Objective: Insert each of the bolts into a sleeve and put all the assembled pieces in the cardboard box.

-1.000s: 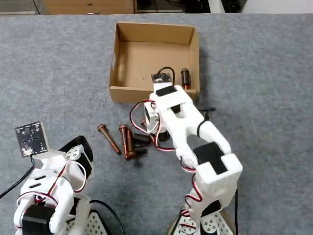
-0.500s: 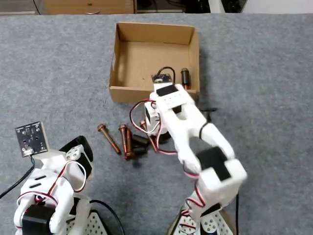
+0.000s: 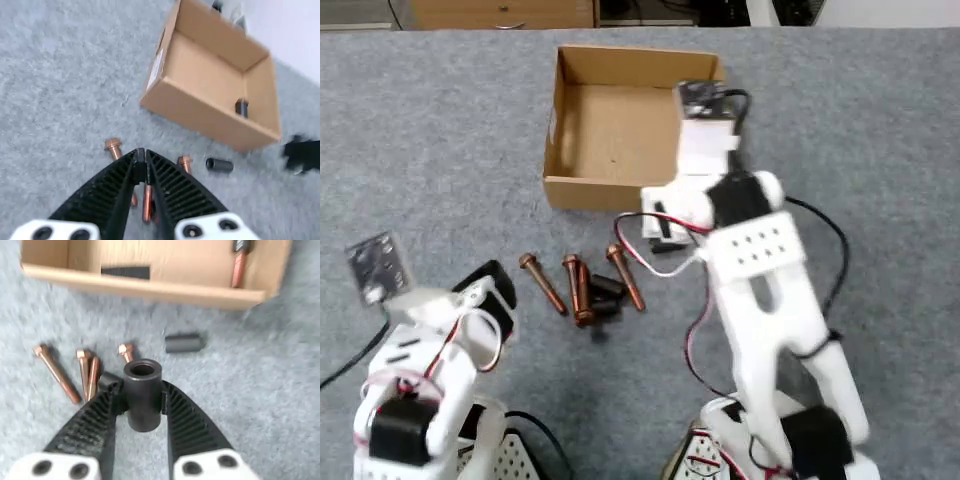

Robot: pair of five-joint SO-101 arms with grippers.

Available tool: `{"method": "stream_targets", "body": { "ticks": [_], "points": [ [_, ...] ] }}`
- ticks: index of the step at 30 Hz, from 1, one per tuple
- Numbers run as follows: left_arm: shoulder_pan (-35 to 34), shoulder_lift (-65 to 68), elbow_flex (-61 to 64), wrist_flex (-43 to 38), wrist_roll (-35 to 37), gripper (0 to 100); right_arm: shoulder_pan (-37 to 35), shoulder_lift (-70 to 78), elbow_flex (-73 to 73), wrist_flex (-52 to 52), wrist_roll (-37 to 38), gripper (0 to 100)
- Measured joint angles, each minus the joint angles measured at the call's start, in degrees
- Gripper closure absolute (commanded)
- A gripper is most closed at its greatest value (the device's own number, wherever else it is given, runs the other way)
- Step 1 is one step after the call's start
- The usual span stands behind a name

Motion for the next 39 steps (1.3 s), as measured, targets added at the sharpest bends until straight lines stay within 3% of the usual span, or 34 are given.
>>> {"method": "stream_targets", "body": {
  "ticks": [5,12,20,26,31,39],
  "points": [
    [4.7,16.2,-8.1,-0.2,6.8,98,4.3,-2.5,0.0,0.1,0.0,99.7],
    [5.6,36.8,-17.3,-0.2,15.6,98,7.4,-2.5,0.0,0.4,0.0,99.7],
    [5.6,48.3,-19.3,-1.8,17.8,97,7.4,-2.5,0.0,0.4,0.0,99.7],
    [5.6,55.7,-19.3,-2.7,17.8,84,7.7,-2.5,0.0,0.4,0.0,99.7],
    [2.4,62.8,-19.3,-3.6,17.8,84,7.7,-2.5,0.0,0.4,0.0,99.7],
    [-0.4,72.4,-19.3,-12.0,17.8,84,7.7,-2.5,0.0,0.4,0.0,99.7]
  ]
}}
